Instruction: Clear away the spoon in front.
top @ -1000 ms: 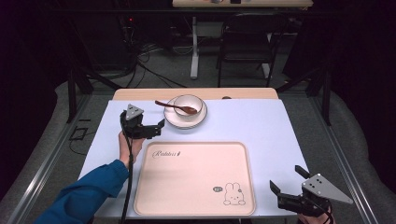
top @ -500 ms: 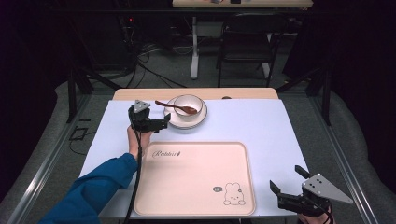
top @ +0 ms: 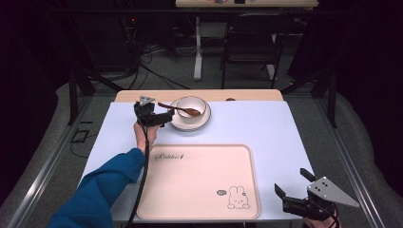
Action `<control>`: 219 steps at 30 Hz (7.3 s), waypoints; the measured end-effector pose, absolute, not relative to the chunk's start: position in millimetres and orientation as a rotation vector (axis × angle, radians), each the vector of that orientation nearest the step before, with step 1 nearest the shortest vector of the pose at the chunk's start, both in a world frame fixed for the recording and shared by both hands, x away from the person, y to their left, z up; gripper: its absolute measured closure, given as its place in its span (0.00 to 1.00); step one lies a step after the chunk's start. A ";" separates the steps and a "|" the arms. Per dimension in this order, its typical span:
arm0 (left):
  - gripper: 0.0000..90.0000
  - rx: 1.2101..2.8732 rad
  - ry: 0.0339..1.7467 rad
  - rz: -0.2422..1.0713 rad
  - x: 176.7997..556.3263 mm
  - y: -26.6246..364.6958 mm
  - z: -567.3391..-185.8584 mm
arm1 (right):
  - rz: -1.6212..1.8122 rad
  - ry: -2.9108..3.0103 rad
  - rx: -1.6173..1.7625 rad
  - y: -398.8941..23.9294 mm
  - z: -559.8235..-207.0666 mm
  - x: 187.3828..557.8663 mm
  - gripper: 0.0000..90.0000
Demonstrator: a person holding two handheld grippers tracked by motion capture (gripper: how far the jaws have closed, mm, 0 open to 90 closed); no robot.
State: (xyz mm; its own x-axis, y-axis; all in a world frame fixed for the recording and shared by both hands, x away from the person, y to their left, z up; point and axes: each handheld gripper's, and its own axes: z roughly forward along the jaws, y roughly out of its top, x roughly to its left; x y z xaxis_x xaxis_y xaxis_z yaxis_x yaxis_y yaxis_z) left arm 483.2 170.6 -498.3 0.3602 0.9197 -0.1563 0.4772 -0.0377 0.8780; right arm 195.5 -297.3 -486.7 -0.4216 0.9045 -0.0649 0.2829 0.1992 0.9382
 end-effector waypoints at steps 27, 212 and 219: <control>0.55 1.598 1.319 0.597 498.5 157.9 -509.9 | 1.229 1.828 1.112 -297.4 -486.8 195.2 0.04; 0.93 2.099 0.849 -0.030 373.6 266.0 -425.7 | 1.227 1.826 1.113 -296.7 -486.5 195.5 0.04; 0.93 2.142 0.852 -0.082 376.7 261.9 -435.4 | 1.227 1.827 1.113 -296.6 -486.5 195.4 0.04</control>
State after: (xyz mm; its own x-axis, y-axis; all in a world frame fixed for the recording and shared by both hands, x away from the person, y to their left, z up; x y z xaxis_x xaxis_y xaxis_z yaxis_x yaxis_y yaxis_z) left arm 376.7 261.9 -435.4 0.7698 0.5470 -0.3290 0.5996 -0.4429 0.6665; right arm 195.4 -296.6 -486.5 -0.4174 0.9065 -0.0633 0.2843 0.1965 0.9384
